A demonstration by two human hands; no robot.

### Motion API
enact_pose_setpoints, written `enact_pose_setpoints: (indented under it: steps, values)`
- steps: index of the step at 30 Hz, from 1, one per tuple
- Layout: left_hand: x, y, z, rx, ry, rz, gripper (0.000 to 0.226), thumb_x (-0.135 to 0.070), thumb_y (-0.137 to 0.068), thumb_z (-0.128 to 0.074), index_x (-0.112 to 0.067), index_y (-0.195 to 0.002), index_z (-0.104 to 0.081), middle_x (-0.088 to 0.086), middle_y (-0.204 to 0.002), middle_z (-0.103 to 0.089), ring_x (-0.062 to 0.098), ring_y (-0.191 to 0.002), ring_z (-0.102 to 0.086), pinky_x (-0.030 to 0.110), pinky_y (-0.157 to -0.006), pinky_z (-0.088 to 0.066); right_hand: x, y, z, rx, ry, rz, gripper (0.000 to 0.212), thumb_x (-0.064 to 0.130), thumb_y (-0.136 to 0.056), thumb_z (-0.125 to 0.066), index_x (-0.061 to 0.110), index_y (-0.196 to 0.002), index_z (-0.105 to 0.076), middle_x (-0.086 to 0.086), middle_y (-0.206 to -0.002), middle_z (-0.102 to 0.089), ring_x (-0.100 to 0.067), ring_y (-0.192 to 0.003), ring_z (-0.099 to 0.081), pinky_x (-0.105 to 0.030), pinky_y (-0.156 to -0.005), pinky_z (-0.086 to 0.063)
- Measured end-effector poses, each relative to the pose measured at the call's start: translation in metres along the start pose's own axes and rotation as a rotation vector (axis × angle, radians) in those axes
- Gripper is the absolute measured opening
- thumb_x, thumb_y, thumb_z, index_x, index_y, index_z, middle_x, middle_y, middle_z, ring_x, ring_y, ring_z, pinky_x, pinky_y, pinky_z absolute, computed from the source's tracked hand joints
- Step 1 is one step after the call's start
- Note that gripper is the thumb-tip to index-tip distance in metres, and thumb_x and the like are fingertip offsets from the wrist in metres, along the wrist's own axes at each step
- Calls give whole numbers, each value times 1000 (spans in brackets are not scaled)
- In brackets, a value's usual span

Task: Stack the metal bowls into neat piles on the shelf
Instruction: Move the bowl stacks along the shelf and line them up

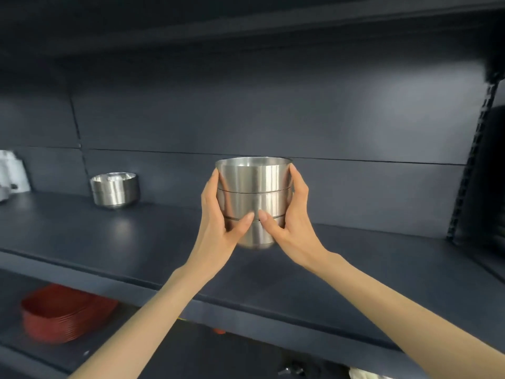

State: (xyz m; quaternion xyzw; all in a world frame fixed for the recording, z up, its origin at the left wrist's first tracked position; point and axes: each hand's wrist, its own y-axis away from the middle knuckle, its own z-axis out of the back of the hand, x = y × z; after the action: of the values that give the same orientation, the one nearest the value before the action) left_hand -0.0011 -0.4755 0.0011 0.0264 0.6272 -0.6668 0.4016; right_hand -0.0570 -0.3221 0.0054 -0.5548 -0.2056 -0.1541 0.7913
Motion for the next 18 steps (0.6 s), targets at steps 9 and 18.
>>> enact_pose_setpoints:
  steps: [9, 18]
  values:
    - [87, -44, 57, 15, -114, 38, 86, -52, -83, -56, -40, -143, 6, -8, -156, -6, -6, -141, -16, 7, -103, -31, -59, -64, -87, 13, -55, 0, 84, 52, -84, -57, 50, -142, 4, 18, -150, -4, -2, -146, -7, -15, -116, -18]
    - [154, -73, 91, 44, -159, 49, 85, -42, -85, -55, -25, -145, 3, -6, -151, -8, -30, -121, -22, -5, -87, -30, -109, -102, -150, 5, -59, -40, 84, 50, -86, -56, 47, -140, 8, 12, -152, 0, -3, -147, -6, -29, -120, -18]
